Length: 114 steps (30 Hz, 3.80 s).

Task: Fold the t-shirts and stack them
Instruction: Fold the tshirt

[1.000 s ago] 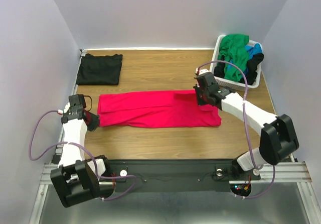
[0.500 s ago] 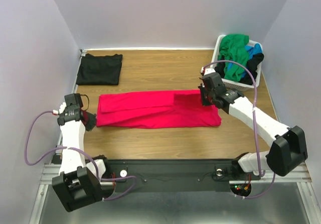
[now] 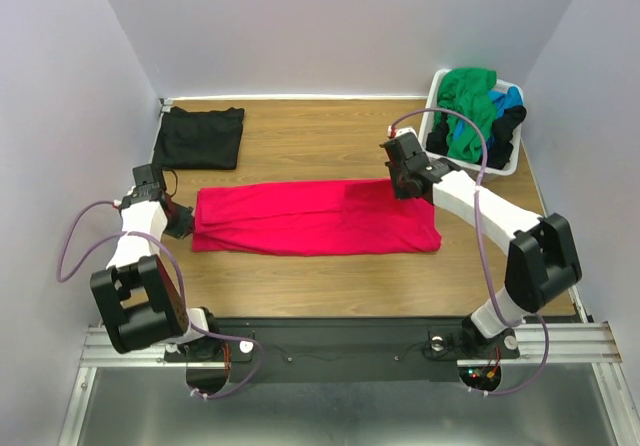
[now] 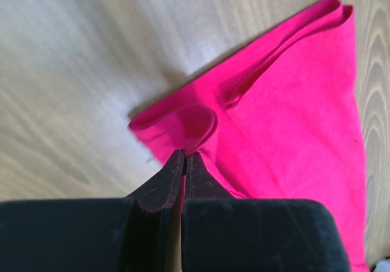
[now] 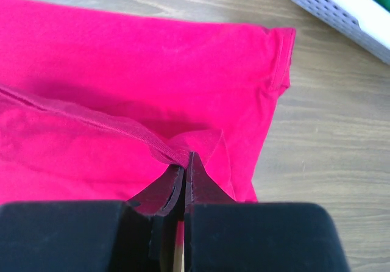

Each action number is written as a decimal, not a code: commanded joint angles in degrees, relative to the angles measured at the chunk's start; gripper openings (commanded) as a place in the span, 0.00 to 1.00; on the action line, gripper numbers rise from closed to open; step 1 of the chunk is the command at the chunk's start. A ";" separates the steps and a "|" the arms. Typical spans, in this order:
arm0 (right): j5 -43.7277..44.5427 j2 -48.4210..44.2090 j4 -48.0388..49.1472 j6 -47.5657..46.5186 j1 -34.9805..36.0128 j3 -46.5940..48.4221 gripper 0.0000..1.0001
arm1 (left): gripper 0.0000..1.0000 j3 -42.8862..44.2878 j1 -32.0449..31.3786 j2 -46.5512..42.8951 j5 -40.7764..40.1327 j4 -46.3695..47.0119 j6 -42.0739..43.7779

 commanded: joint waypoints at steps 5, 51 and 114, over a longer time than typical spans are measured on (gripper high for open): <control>7.88 6.72 0.78 0.26 -0.62 6.56 0.00 | 0.00 3.13 0.41 5.94 -0.06 4.80 2.53; -6.88 0.31 -0.71 2.10 -2.38 7.72 1.00 | 0.99 12.62 -4.68 -1.70 -0.76 4.98 2.71; -1.51 -9.27 5.52 15.55 -2.47 -12.41 1.00 | 0.99 14.47 -16.64 -1.52 -7.35 9.63 9.39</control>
